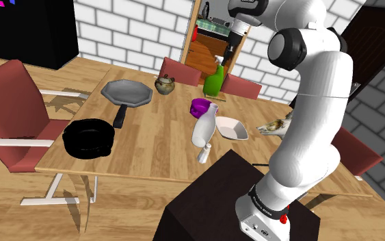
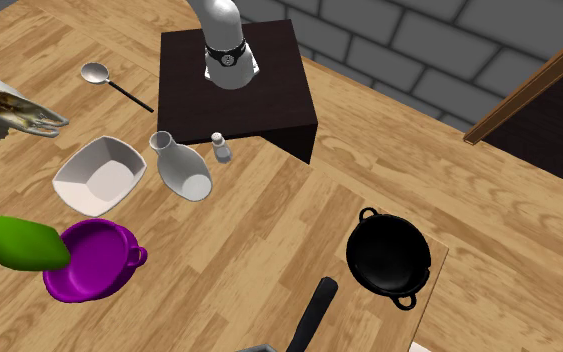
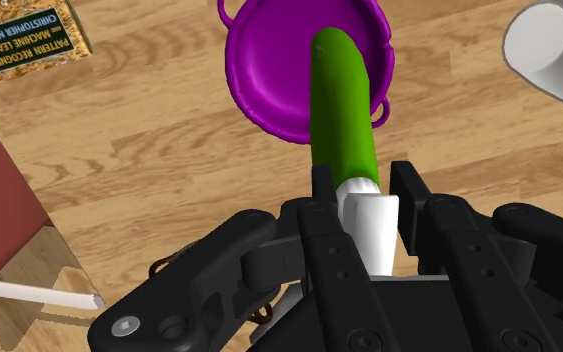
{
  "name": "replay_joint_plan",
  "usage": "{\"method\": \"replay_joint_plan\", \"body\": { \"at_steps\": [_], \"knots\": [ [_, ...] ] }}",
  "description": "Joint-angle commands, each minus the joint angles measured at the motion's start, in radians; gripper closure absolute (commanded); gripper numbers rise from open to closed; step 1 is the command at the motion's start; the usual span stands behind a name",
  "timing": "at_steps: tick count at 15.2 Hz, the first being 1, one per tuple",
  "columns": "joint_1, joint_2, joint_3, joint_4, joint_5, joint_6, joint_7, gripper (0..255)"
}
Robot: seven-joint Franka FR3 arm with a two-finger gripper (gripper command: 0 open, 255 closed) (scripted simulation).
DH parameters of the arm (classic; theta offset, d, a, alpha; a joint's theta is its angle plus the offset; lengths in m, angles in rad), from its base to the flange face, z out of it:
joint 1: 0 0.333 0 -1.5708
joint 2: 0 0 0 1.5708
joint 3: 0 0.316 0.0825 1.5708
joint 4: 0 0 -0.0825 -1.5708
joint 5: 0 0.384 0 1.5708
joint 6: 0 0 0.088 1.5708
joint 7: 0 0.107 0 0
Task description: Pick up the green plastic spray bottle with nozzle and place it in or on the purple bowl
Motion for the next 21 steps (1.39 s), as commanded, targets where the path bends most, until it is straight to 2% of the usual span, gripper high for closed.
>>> {"method": "replay_joint_plan", "body": {
  "at_steps": [1,15,21],
  "knots": [
    [0.005,-0.005,0.0,-0.034,-0.001,0.029,-0.001,255],
    [0.023,-0.004,0.005,-0.221,0.006,0.215,-0.024,255],
    [0.023,-0.003,0.006,-0.225,0.006,0.22,-0.024,255]
  ]
}}
